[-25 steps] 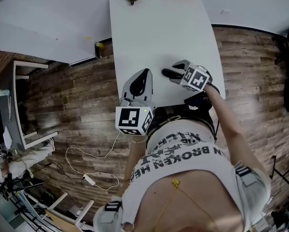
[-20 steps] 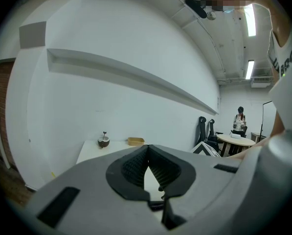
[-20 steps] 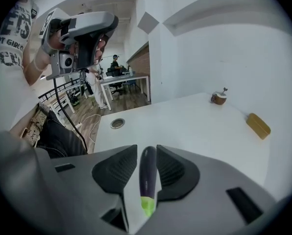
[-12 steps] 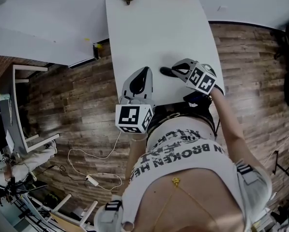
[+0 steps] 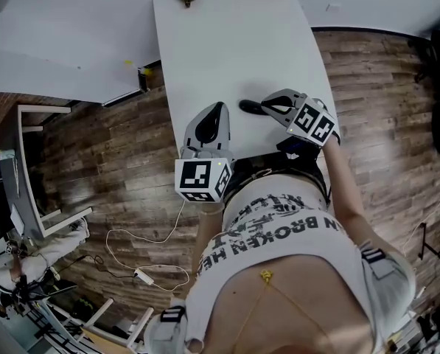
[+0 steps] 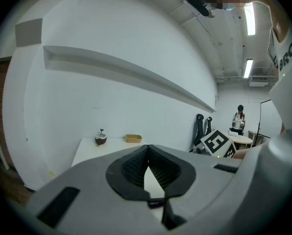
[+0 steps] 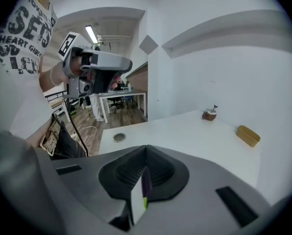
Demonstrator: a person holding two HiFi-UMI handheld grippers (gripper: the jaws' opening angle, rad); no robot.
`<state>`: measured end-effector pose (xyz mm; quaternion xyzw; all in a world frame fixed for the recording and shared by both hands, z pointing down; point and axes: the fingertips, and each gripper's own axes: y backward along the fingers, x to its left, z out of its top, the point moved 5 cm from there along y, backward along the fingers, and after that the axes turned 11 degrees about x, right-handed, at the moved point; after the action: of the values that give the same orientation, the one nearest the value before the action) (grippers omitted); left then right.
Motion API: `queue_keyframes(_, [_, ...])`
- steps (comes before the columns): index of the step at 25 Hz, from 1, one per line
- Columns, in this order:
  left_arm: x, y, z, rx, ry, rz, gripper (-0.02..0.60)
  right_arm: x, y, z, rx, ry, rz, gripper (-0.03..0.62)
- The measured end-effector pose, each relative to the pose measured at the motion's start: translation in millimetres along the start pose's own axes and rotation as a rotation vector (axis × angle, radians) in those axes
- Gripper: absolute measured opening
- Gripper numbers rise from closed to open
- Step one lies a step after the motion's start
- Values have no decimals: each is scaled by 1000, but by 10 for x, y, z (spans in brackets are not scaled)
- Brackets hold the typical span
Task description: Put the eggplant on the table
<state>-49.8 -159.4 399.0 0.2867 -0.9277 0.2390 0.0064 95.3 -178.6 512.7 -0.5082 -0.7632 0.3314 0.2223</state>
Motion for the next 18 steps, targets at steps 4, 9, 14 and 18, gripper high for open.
queue_keyframes(4, [-42,-42,-13,15,-7,-13,6,-6,168,61,-71,-26,-28,8])
queue_keyframes(9, [-112,-76,11,12,-16,-32,6,19,418,176,-200,-47,-57,8])
queue_keyframes(14, [-178,-62,92,-1,-38,-36,6,34,753,402,-336,-57,-104,8])
queue_keyframes(18, [-256,-49,229,-33,-58,-56,6,53,1038,639,-482,-75,-121,8])
